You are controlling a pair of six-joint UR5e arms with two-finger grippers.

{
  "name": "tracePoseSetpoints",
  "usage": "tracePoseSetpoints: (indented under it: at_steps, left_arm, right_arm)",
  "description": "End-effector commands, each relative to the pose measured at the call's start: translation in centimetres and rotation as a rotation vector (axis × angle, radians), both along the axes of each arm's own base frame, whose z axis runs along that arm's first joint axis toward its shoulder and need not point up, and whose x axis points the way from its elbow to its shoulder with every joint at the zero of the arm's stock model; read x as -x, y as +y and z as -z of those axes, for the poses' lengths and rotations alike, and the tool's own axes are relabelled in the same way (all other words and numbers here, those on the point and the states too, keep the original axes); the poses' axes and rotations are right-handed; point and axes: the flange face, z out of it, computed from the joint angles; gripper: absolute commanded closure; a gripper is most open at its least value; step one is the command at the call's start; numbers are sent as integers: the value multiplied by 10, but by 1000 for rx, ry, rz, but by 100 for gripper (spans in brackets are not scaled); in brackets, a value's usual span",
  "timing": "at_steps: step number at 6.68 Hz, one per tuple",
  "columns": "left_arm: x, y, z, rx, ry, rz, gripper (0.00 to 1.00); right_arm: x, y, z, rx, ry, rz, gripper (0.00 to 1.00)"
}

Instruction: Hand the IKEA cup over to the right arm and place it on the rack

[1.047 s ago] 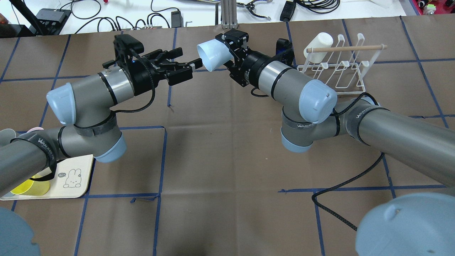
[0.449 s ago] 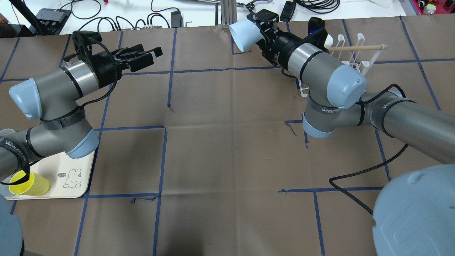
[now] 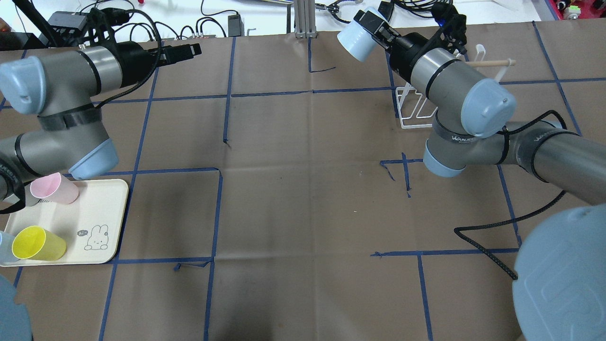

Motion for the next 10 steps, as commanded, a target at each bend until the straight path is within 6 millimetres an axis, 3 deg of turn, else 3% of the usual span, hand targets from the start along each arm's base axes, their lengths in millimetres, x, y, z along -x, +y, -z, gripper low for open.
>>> tracePoseSetpoints:
  at_steps: [1, 2, 4, 6, 8, 9, 10]
  left_arm:
    - [33, -17, -47, -268, -147, -88, 2]
    - [35, -18, -68, -407, -213, -138, 2]
    - [52, 2, -103, -696, -286, -193, 2]
    - [73, 42, -134, -876, -375, -164, 2]
    - [73, 50, -116, -918, -381, -150, 1]
    - [71, 52, -106, -908, -406, -157, 1]
    - [66, 47, -105, -860, -449, -184, 1]
  right_arm:
    - [34, -8, 0, 180, 399, -30, 75]
    - [53, -12, -1, 216, 497, -24, 75]
    - [91, -19, 2, 253, 652, 0, 75]
    - [142, -29, 6, 192, 728, 120, 79]
    - [167, -41, 27, 123, 749, 189, 80]
    - [190, -56, 42, 100, 738, 197, 81]
    - [199, -69, 48, 103, 741, 206, 81]
